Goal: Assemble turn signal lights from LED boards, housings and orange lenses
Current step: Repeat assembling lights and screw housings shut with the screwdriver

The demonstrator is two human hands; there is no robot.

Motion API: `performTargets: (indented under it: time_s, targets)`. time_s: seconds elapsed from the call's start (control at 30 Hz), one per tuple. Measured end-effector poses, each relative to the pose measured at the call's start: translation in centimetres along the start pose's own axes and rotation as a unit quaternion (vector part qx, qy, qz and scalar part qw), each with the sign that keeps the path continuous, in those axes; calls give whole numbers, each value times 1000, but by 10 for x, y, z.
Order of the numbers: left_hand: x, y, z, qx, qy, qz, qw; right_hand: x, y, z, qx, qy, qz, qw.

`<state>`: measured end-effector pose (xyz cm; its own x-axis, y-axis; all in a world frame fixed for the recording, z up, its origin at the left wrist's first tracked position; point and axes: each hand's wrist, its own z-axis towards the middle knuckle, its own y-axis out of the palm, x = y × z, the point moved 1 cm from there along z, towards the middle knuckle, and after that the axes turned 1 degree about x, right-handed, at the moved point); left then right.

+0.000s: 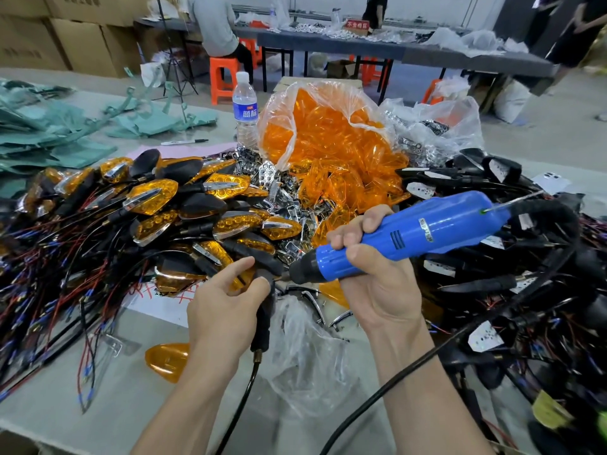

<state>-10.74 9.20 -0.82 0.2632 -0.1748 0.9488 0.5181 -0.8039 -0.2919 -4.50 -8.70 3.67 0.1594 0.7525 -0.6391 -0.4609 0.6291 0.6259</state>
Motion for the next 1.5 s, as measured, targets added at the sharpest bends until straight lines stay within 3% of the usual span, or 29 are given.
performTargets:
  time_s: [0.27,0.5,0.77,1.0,1.13,1.27,1.37,1.43,1.5]
  targets:
    - [15,-10,1,-41,1,-21,999,-2,2,2,-28,-6,60,998]
    - [19,-14,3,-56,19,-17,998,2,1,0,-26,-5,48,999]
    - [13,-13,6,-97,-9,-5,995,-1,-3,1,-110,25,9,994]
    - [17,-15,8,-96,13,35,995,5,-6,1,-110,25,57,992]
    - [19,-17,10,-89,26,92,991,9,-14,-4,-60,28,66,996]
    - [21,-25,13,-80,24,115,990,5,-20,-14,-62,33,90,993]
    - [18,-48,22,-61,14,78,995,-15,-27,-16,-55,10,145,988]
    - [24,-60,22,-108,37,31,993,-28,-30,-16,-3,26,131,991]
    - [35,-66,21,-138,94,-5,986,-34,-33,-13,108,76,78,988]
